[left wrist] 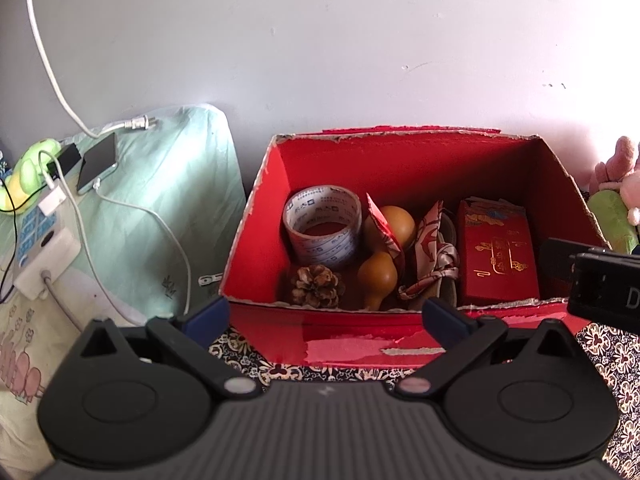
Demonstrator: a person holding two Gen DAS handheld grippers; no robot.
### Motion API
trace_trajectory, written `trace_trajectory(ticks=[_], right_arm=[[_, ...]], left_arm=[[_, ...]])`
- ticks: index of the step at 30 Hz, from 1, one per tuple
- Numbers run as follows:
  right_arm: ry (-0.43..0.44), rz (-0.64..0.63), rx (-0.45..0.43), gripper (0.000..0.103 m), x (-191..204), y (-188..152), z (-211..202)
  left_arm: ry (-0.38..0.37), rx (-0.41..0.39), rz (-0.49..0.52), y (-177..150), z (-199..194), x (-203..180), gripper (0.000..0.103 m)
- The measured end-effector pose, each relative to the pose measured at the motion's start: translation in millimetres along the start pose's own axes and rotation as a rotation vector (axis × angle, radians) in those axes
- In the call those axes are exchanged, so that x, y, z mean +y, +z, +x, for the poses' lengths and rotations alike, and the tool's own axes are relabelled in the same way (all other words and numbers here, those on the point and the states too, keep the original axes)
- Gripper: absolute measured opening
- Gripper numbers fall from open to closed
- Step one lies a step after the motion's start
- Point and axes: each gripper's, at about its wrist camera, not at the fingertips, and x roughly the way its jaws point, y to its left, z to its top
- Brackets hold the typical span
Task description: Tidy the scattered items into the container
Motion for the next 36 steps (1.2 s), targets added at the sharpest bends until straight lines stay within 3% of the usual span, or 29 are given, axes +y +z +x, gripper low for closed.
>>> trace_trajectory(ticks=[18,36], right_arm=[[-0.037,0.0,-0.018,0.093,4.2,-42.9,-31.0],[-0.074,0.056,-0.048,0.093,-8.4,-76.8,-55.5]], left_arm=[[-0.04,0.022,-0.006,-45.2,-22.1,-6.1,0.102],[-0.008,-0.035,-0.001,-65.0,-53.9,-2.5,0.102]])
